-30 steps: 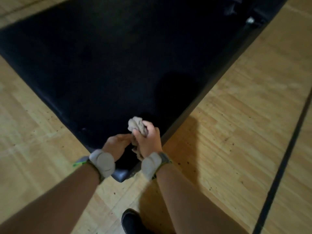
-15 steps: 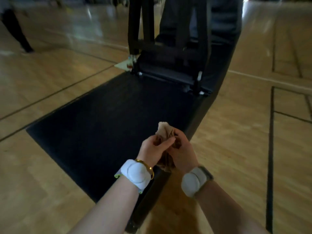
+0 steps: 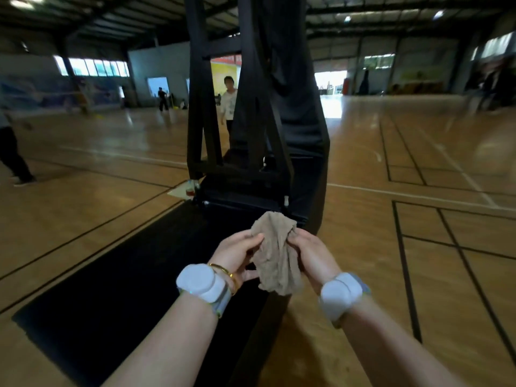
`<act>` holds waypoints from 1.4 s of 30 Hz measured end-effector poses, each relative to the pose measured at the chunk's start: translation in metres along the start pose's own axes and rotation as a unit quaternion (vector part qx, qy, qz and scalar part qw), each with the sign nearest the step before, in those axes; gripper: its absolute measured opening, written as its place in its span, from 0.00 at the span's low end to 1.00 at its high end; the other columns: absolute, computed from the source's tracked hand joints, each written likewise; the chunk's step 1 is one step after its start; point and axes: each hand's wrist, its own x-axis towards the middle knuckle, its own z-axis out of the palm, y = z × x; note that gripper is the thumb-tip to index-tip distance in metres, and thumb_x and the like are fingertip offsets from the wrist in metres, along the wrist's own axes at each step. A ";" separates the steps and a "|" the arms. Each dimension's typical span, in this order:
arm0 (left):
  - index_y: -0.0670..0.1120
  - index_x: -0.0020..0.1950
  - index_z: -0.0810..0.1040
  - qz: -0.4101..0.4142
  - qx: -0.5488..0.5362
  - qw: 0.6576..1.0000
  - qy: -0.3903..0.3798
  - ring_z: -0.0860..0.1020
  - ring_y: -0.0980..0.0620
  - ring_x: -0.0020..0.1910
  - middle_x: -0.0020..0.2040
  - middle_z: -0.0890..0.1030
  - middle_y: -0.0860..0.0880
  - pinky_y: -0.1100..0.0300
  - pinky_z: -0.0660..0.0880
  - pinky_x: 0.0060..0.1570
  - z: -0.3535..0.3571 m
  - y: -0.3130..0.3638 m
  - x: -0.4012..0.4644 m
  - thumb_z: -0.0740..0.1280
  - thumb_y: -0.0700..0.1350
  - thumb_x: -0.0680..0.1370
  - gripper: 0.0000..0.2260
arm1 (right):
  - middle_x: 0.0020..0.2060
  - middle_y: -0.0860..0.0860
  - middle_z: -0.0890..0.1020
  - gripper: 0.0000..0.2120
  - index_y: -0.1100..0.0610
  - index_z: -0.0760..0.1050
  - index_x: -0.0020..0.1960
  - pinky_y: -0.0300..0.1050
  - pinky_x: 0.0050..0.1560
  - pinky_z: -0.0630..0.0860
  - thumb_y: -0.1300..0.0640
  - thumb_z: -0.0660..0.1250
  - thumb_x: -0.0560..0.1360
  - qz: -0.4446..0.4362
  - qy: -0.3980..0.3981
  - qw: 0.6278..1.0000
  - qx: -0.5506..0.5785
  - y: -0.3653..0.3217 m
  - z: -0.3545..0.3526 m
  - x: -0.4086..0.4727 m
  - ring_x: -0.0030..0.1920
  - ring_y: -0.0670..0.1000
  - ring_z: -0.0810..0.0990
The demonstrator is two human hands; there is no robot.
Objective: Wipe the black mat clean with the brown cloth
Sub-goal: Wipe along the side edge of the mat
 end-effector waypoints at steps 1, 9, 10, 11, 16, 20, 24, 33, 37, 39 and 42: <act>0.43 0.52 0.81 0.007 0.007 1.000 -0.003 0.80 0.47 0.44 0.43 0.82 0.45 0.46 0.80 0.43 0.008 0.006 -0.005 0.67 0.42 0.77 0.06 | 0.49 0.53 0.85 0.12 0.55 0.80 0.56 0.55 0.59 0.76 0.55 0.59 0.80 -0.004 0.014 1.000 -0.005 -0.007 -0.006 -0.004 0.52 0.54 0.83; 0.42 0.49 0.78 0.054 0.038 0.998 -0.002 0.80 0.46 0.41 0.42 0.81 0.43 0.56 0.76 0.36 0.046 0.049 -0.001 0.62 0.42 0.80 0.06 | 0.47 0.54 0.85 0.12 0.56 0.81 0.51 0.56 0.59 0.76 0.55 0.60 0.80 -0.042 0.133 0.990 -0.036 -0.052 -0.044 -0.017 0.51 0.55 0.82; 0.40 0.51 0.78 0.059 0.047 0.997 -0.009 0.80 0.45 0.43 0.44 0.81 0.42 0.55 0.76 0.40 0.049 0.055 0.005 0.62 0.41 0.80 0.07 | 0.48 0.54 0.85 0.11 0.56 0.81 0.53 0.55 0.59 0.76 0.55 0.61 0.79 -0.045 0.149 0.987 -0.035 -0.057 -0.050 -0.012 0.52 0.55 0.82; 0.39 0.52 0.77 0.064 0.054 0.996 -0.006 0.80 0.44 0.45 0.46 0.81 0.41 0.53 0.76 0.43 0.048 0.056 0.008 0.61 0.41 0.80 0.08 | 0.48 0.54 0.84 0.11 0.57 0.81 0.53 0.54 0.58 0.77 0.56 0.61 0.79 -0.044 0.163 0.985 -0.030 -0.057 -0.053 -0.010 0.51 0.55 0.82; 0.38 0.49 0.77 0.089 0.094 0.991 -0.018 0.80 0.44 0.43 0.43 0.81 0.41 0.53 0.76 0.43 0.051 0.076 0.057 0.61 0.40 0.80 0.08 | 0.44 0.56 0.84 0.12 0.60 0.80 0.47 0.51 0.48 0.75 0.55 0.61 0.79 -0.041 0.187 0.981 -0.028 -0.062 -0.068 0.031 0.47 0.57 0.81; 0.36 0.56 0.75 0.105 0.106 0.988 -0.036 0.79 0.41 0.48 0.50 0.80 0.37 0.49 0.76 0.47 0.047 0.084 0.096 0.61 0.40 0.80 0.09 | 0.35 0.57 0.73 0.18 0.61 0.71 0.43 0.48 0.37 0.68 0.46 0.59 0.79 -0.010 0.189 0.982 -0.004 -0.062 -0.056 0.048 0.34 0.55 0.71; 0.38 0.49 0.75 0.124 0.141 0.981 -0.048 0.78 0.45 0.41 0.42 0.79 0.41 0.53 0.74 0.43 0.042 0.096 0.134 0.61 0.38 0.80 0.05 | 0.26 0.51 0.73 0.21 0.55 0.72 0.34 0.45 0.33 0.68 0.48 0.54 0.81 0.036 0.200 0.974 0.103 -0.064 -0.049 0.088 0.28 0.51 0.70; 0.43 0.45 0.73 0.097 0.139 0.979 -0.113 0.77 0.51 0.41 0.42 0.78 0.46 0.58 0.74 0.41 0.014 0.117 0.192 0.64 0.35 0.78 0.04 | 0.44 0.58 0.85 0.16 0.62 0.81 0.49 0.61 0.59 0.76 0.48 0.71 0.72 -0.008 0.155 0.988 0.024 -0.053 -0.050 0.159 0.48 0.59 0.84; 0.45 0.50 0.74 0.087 0.153 0.981 -0.086 0.78 0.52 0.42 0.49 0.79 0.45 0.61 0.74 0.37 -0.014 0.124 0.227 0.64 0.31 0.76 0.10 | 0.41 0.55 0.85 0.12 0.60 0.81 0.44 0.61 0.58 0.75 0.50 0.71 0.73 -0.071 0.209 0.974 -0.046 -0.055 -0.044 0.187 0.48 0.59 0.82; 0.42 0.59 0.73 0.058 0.147 0.982 -0.101 0.78 0.53 0.42 0.47 0.79 0.46 0.62 0.75 0.37 -0.021 0.128 0.239 0.63 0.27 0.75 0.16 | 0.40 0.54 0.85 0.09 0.58 0.82 0.42 0.56 0.55 0.76 0.52 0.72 0.72 -0.083 0.217 0.971 -0.056 -0.059 -0.039 0.198 0.48 0.58 0.82; 0.43 0.69 0.67 0.064 0.282 0.947 -0.138 0.75 0.53 0.47 0.51 0.75 0.48 0.62 0.75 0.43 -0.031 0.131 0.259 0.66 0.28 0.72 0.28 | 0.38 0.53 0.84 0.05 0.57 0.81 0.41 0.43 0.45 0.75 0.55 0.72 0.73 -0.105 0.179 0.970 -0.129 -0.062 -0.033 0.216 0.42 0.52 0.82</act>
